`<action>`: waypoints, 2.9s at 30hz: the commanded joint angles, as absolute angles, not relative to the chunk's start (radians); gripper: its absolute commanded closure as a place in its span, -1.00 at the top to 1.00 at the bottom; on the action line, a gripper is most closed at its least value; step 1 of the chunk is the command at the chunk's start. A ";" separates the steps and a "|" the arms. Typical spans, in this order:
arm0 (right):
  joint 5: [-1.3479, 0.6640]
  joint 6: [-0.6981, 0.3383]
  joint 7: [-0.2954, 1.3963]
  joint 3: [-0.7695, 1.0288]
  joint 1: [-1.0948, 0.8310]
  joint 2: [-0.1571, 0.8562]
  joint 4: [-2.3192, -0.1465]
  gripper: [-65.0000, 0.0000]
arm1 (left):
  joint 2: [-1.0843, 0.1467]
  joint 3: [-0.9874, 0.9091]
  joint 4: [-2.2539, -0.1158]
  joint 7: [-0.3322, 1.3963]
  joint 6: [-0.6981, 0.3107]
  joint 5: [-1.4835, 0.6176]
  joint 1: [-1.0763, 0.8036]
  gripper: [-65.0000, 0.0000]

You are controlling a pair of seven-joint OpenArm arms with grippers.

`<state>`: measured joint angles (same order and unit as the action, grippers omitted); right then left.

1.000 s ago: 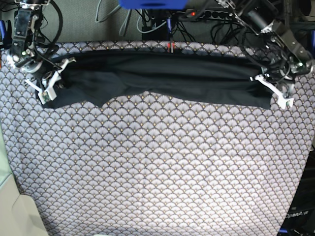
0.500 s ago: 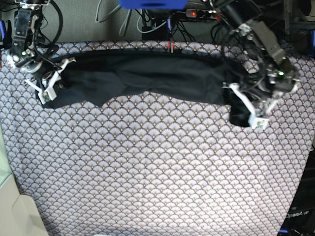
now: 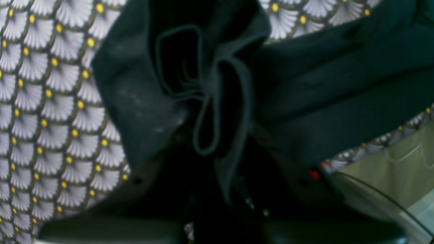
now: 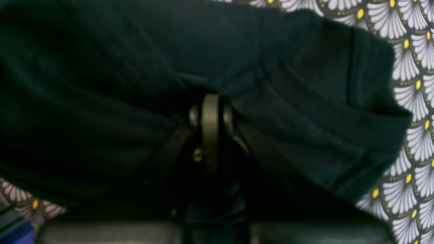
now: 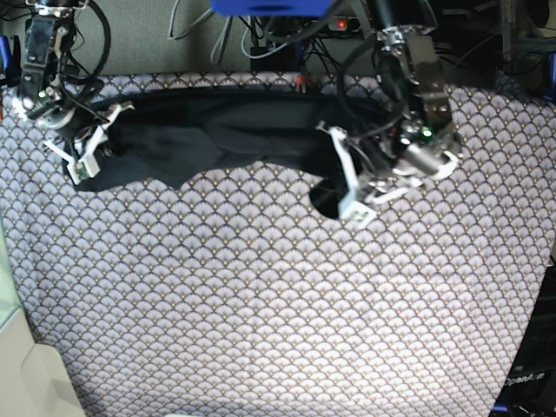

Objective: Fold the T-shirt properly
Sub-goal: 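Lift the band's end with the left gripper and fold it toward the right gripper, then lower the folded end onto the band and release with the left gripper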

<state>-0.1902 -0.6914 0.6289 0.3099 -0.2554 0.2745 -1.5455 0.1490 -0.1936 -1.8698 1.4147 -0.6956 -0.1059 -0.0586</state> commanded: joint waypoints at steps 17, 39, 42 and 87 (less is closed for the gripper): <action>-0.174 -0.698 0.667 0.305 -0.259 0.277 -1.546 -1.00 | 0.157 0.021 -1.876 1.396 -0.698 -0.349 -0.044 -1.00; -0.174 -0.698 0.668 0.305 -0.259 0.277 -1.546 -1.00 | 0.059 0.308 -1.814 1.396 -0.698 -0.340 0.025 -1.00; -0.174 -0.698 0.668 0.305 -0.259 0.277 -1.546 -1.00 | 0.035 0.338 -1.814 1.396 -0.698 -0.346 0.024 -1.00; -0.174 -0.698 0.661 0.305 -0.260 0.277 -1.546 -1.00 | -0.065 0.022 -1.779 1.396 -0.698 -0.624 0.012 -1.00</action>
<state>-0.1902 -0.6914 0.6270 0.3099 -0.2558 0.2741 -1.5455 -0.0666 0.0223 -1.7695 1.4059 -0.6964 -0.6086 0.0006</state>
